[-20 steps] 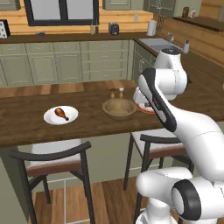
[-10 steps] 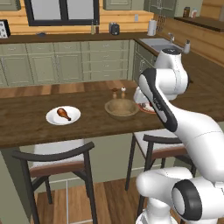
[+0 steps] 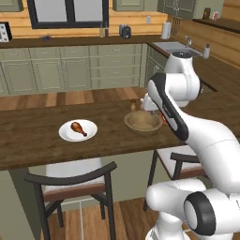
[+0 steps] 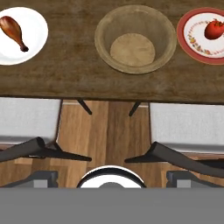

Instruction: Pick the chicken drumstick and tomato from their plates and place them in the bowl. Then put the bowl in the fridge.

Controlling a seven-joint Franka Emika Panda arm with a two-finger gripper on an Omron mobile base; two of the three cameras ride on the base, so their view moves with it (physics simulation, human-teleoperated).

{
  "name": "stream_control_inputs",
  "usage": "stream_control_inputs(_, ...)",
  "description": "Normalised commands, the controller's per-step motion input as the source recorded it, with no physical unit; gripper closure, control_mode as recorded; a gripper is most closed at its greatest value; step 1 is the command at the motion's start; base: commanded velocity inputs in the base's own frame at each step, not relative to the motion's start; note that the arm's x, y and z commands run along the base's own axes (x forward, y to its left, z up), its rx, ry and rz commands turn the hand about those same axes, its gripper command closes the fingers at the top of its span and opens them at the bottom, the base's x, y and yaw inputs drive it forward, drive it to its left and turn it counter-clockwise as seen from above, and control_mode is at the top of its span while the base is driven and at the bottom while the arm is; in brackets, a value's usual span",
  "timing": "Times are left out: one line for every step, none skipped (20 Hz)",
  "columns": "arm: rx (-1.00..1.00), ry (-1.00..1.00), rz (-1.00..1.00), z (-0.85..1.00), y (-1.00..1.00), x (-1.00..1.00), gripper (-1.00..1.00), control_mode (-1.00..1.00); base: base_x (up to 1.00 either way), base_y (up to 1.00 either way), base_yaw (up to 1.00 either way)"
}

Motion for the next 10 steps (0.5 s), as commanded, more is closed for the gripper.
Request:
stream_control_inputs(0.00,0.00,0.00,0.00,0.00,0.00,-1.00,1.00,1.00,0.30,0.00)
stream_control_inputs(0.00,0.00,0.00,0.00,0.00,0.00,-1.00,1.00,1.00,0.20,0.00)
stream_control_inputs(0.00,0.00,0.00,0.00,0.00,0.00,-1.00,1.00,1.00,0.15,0.00)
stream_control_inputs(0.00,0.00,0.00,0.00,0.00,0.00,-1.00,1.00,1.00,0.08,0.00)
stream_control_inputs(0.00,0.00,0.00,0.00,0.00,0.00,-1.00,1.00,1.00,0.05,0.00)
stream_control_inputs(0.00,0.00,0.00,0.00,0.00,0.00,-1.00,1.00,0.41,0.00,0.00)
stream_control_inputs(0.00,0.00,0.00,0.00,0.00,0.00,-1.00,1.00,0.33,0.00,0.00)
stream_control_inputs(0.00,0.03,0.00,-0.04,-0.14,0.36,-1.00,-1.00,0.00,0.00,0.00)
stream_control_inputs(0.01,0.05,0.00,-0.07,-0.76,0.53,-1.00,-1.00,0.00,0.00,0.00)
stream_control_inputs(0.00,0.06,0.00,-0.06,-0.79,0.64,-1.00,-1.00,0.00,0.00,0.00)
